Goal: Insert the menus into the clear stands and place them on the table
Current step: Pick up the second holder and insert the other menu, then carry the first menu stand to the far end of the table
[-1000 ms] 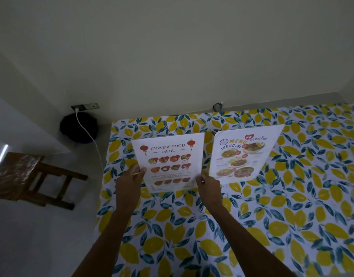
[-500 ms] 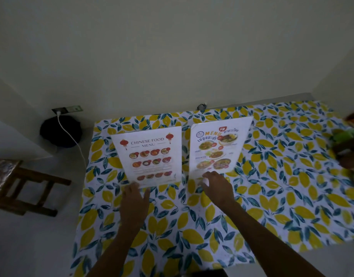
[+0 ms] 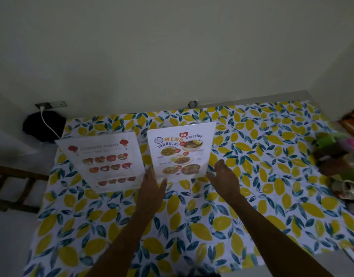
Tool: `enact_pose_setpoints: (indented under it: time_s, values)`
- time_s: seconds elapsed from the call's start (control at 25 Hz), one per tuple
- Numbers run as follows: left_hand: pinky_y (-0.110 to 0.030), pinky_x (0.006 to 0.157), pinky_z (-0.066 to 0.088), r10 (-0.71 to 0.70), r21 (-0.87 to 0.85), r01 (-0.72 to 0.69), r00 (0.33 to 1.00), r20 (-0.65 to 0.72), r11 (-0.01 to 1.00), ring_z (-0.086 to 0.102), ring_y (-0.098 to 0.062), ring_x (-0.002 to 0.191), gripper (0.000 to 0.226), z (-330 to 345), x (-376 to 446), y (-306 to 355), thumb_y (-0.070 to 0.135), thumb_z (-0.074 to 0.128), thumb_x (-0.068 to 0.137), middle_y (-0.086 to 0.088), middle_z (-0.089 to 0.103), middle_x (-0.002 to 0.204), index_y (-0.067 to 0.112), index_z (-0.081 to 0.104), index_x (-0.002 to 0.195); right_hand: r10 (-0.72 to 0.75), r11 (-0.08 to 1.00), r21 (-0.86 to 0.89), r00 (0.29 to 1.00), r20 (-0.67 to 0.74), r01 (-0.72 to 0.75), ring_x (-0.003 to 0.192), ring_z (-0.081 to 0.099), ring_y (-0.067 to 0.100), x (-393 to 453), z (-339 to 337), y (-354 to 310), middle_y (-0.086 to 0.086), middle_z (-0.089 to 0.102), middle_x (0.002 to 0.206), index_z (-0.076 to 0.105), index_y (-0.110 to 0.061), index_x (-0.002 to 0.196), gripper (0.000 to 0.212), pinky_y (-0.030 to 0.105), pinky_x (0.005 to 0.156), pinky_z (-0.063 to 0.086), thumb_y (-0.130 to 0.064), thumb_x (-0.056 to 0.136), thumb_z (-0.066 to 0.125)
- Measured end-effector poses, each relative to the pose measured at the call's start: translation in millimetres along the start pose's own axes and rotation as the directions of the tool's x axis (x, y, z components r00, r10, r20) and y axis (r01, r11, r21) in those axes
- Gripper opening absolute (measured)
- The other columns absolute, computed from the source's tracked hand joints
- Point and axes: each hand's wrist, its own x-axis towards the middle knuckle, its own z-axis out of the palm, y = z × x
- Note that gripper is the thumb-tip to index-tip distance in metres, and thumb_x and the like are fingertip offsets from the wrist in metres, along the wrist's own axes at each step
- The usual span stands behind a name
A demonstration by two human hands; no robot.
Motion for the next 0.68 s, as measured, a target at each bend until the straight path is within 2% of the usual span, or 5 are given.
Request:
enact_pose_setpoints:
  time_s: [0.16,0.24,0.4,0.56,0.68]
  values:
    - [-0.045,0.101,0.047,-0.094,-0.036,0.091,0.988,-0.124,0.995,0.052,-0.036,0.129,0.067,13.0,8.7,19.0,0.035,0.054,0.097,-0.018,0.046,0.148,0.008,0.025,0.151,-0.094,0.968,0.245,0.986,0.137,0.058,0.101,0.064,0.03,26.2,0.7,10.4,0.008,0.067,0.113,0.048,-0.017,0.122,0.04,0.041,0.078,0.054,-0.037,0.089,0.061]
    - [-0.042,0.086,0.054,-0.06,-0.009,0.06,0.98,-0.189,0.998,0.064,-0.037,0.11,0.056,13.1,12.9,19.6,0.027,0.057,0.096,-0.019,0.062,0.127,0.01,0.034,0.144,-0.16,0.957,0.265,0.977,0.14,0.119,0.08,0.062,0.029,35.2,0.9,12.4,0.008,0.065,0.087,0.053,-0.017,0.094,0.018,0.039,0.067,0.049,-0.033,0.092,0.059]
    - [-0.047,0.084,0.058,-0.153,-0.061,0.145,0.976,-0.156,0.988,0.069,-0.034,0.103,0.062,0.4,16.9,28.0,0.02,0.064,0.093,-0.016,0.069,0.121,0.017,0.036,0.148,-0.257,0.945,0.229,0.964,0.073,0.234,0.057,0.047,0.023,38.9,-5.0,20.0,-0.002,0.041,0.058,0.038,-0.017,0.071,0.033,0.036,0.054,0.039,-0.028,0.094,0.057]
    - [-0.034,0.065,0.052,0.027,0.012,-0.026,0.991,-0.131,1.0,0.071,-0.032,0.086,0.045,1.0,11.0,45.4,0.02,0.067,0.091,-0.016,0.073,0.098,0.01,0.052,0.132,-0.223,0.955,0.207,0.974,0.038,0.211,0.058,0.049,0.024,36.3,-24.8,39.0,0.0,0.047,0.059,0.043,-0.016,0.073,0.029,0.039,0.055,0.044,-0.029,0.094,0.057]
    - [-0.032,0.068,0.054,0.169,0.002,-0.169,0.984,-0.055,0.986,0.071,-0.025,0.084,0.043,8.6,19.9,71.4,0.02,0.066,0.092,-0.01,0.074,0.102,0.012,0.054,0.133,-0.153,0.971,0.183,0.988,-0.016,0.153,0.067,0.06,0.027,28.5,-52.6,63.4,0.01,0.064,0.073,0.055,-0.013,0.08,0.023,0.04,0.058,0.05,-0.032,0.094,0.057]
